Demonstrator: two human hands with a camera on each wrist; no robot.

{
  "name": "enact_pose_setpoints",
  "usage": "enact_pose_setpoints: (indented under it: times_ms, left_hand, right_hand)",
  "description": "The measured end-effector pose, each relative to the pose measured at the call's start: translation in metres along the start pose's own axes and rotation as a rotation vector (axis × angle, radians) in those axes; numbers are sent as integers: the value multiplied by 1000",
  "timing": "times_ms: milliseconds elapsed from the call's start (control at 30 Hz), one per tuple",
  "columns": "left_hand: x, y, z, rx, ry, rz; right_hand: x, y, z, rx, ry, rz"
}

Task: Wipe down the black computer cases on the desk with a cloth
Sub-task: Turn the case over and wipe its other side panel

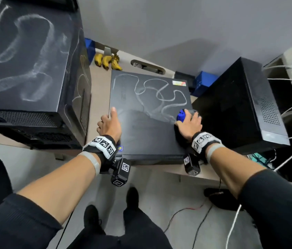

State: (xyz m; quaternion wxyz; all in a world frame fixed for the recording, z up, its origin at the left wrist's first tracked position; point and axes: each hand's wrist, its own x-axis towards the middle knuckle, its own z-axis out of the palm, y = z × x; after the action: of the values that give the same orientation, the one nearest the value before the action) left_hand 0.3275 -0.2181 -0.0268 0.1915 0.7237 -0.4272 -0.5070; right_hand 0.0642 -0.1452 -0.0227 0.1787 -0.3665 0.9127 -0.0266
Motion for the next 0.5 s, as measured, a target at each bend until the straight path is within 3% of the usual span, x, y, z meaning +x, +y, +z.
enact_pose_setpoints:
  times_ms: [67,167,300,367,500]
  left_hand:
    - [-2,-3,2,0,18,8]
    - [-3,-3,5,-17,58,-13]
    - [0,0,8,-18,96,-59]
    - [1,2,7,-29,95,-64]
    - [5,10,4,-39,77,-109]
  right_hand:
    - [12,-34,1,-47,-41,-91]
    - [1,-80,13,-55,-162,-355]
    - [-26,-62,19,-107,-288,-615]
    - [-17,-29,10,-119,-304,-605]
    - [26,-16,-11,-139,-196,-361]
